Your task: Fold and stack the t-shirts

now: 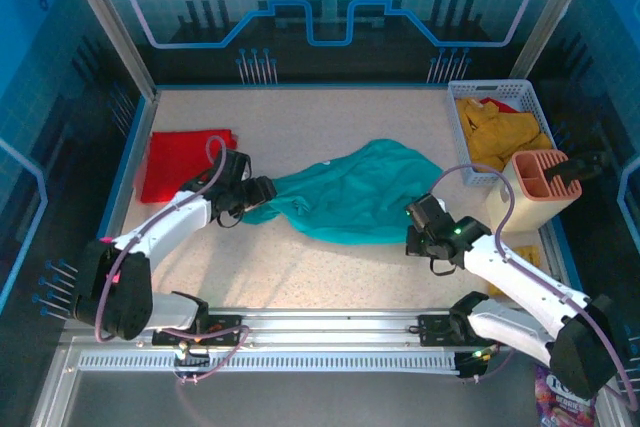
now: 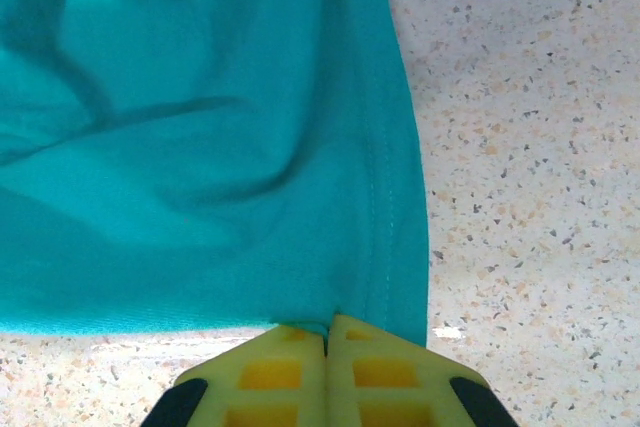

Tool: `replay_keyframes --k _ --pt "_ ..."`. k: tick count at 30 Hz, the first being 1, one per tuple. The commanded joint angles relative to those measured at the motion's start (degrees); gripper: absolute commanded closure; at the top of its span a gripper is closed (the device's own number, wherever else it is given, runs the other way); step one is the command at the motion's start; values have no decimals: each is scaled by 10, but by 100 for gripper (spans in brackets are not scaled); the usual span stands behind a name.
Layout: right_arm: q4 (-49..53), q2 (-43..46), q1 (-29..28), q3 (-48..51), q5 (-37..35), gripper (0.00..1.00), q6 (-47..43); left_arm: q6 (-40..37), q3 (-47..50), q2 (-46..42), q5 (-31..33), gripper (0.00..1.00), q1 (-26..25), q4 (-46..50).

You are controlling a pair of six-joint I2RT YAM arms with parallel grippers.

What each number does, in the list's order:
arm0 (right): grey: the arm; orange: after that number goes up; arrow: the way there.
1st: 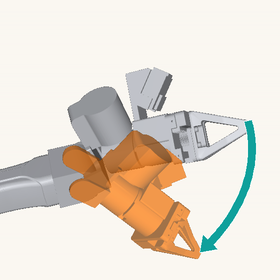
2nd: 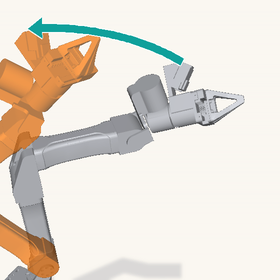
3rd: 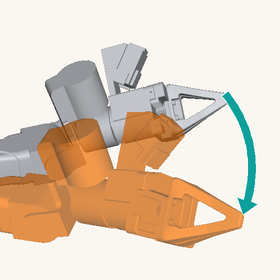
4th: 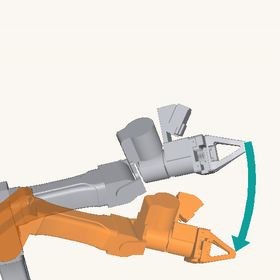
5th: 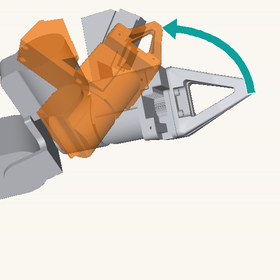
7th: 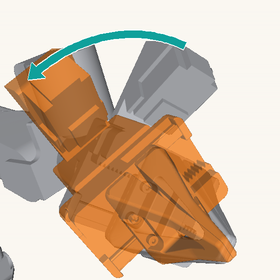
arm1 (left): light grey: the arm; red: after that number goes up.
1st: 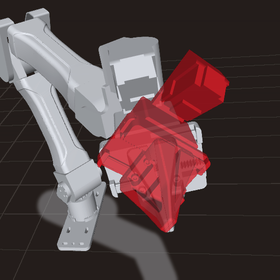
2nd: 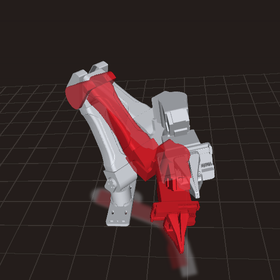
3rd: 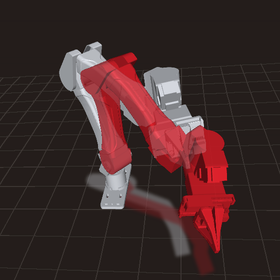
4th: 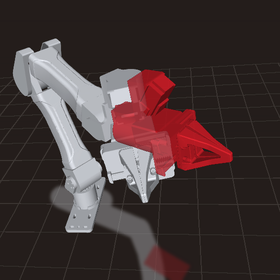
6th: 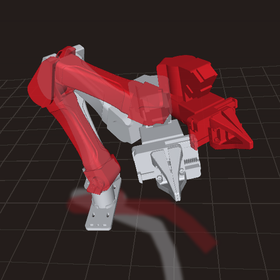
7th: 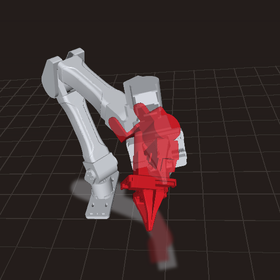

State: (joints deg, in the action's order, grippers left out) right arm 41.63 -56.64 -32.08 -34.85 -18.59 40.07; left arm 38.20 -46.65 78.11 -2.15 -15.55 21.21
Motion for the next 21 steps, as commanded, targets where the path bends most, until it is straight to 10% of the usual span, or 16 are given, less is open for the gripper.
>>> replay_keyframes --k 1,12,21 --pt "-6 5 8 5 9 100 -4 -18 -2 47 0 36 -3 -44" --pt "31 14 28 22 -9 100 20 8 -143 127 24 86 10 -39" --pt "26 8 61 25 0 100 20 -14 -424 287 -45 99 81 52"
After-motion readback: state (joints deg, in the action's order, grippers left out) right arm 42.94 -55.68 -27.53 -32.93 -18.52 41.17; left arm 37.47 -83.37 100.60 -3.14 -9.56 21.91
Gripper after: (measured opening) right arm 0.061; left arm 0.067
